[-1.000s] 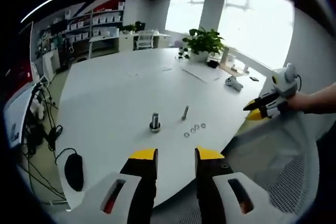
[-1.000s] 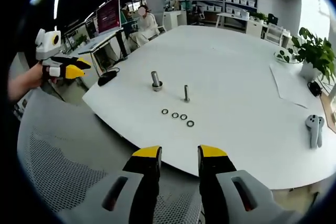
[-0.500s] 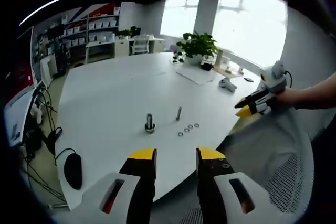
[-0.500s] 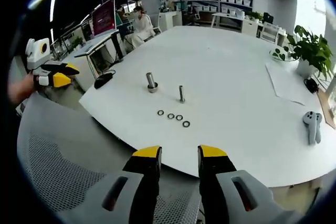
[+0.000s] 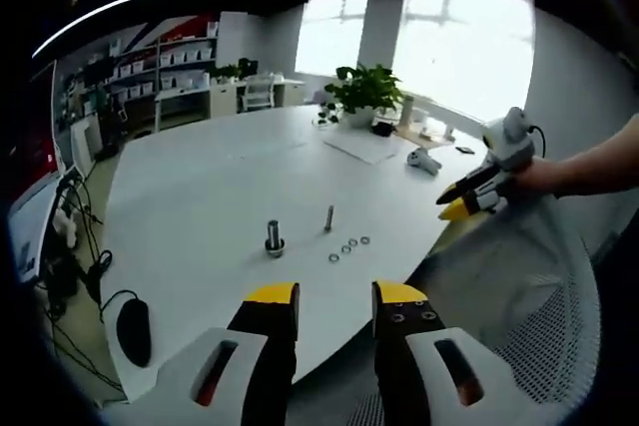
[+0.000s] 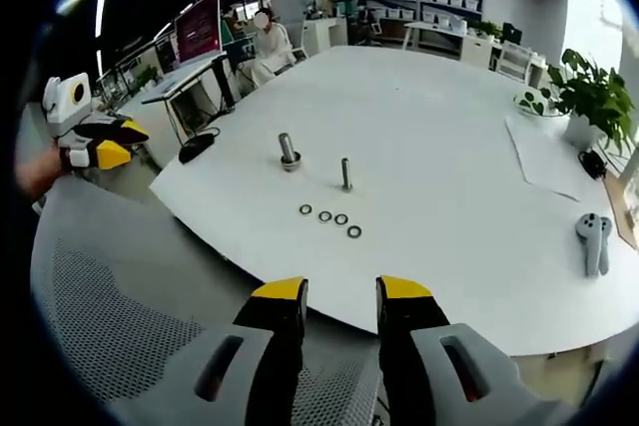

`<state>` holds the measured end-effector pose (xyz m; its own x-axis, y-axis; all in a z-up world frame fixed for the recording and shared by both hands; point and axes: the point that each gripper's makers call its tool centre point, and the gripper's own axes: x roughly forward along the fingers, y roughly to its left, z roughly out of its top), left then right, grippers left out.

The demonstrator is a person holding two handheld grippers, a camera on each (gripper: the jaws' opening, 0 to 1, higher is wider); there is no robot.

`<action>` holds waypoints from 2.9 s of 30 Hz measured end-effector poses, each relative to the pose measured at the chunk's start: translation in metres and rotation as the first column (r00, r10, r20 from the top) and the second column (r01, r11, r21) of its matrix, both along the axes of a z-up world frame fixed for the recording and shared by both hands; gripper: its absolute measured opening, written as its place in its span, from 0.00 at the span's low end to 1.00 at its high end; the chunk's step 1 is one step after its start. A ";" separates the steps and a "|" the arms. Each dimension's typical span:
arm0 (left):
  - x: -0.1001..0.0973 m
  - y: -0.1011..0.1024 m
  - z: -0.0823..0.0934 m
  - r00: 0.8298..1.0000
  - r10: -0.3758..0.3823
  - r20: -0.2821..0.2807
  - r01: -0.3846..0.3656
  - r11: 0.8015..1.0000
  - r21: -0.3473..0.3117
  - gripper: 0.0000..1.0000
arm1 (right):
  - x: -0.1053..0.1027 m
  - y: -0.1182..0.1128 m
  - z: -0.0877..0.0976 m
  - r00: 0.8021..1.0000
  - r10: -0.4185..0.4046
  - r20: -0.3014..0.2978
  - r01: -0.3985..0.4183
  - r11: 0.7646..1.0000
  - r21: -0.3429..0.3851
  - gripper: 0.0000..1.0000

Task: Place the washer onto the threaded stud by aligning its center hole with the stud, sliding it down to the base, and recovering from edge contact or off-axis alignment until the washer reaches the visible bottom stop.

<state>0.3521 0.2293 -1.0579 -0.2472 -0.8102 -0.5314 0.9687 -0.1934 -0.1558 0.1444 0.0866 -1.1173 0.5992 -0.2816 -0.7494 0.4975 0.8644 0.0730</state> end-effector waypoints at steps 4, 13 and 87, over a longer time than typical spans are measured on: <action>-0.002 0.000 0.001 1.000 -0.003 0.008 0.004 1.000 -0.007 0.27 | 0.000 -0.001 -0.004 1.000 0.002 -0.012 -0.002 1.000 0.004 0.30; 0.004 0.001 -0.008 0.999 0.002 0.037 -0.003 0.999 0.032 0.28 | 0.003 0.001 -0.001 1.000 0.004 0.007 -0.004 1.000 0.011 0.30; 0.031 0.010 -0.027 0.972 0.131 0.193 -0.159 0.978 0.138 0.21 | 0.077 -0.063 -0.108 0.840 0.531 -0.110 -0.526 0.847 0.076 0.29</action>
<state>0.3832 0.2392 -1.0846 -0.0212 -0.7366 -0.6760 0.9993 -0.0368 0.0088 0.2216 0.0233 -1.2252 0.5510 0.0842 -0.8303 -0.0265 0.9962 0.0834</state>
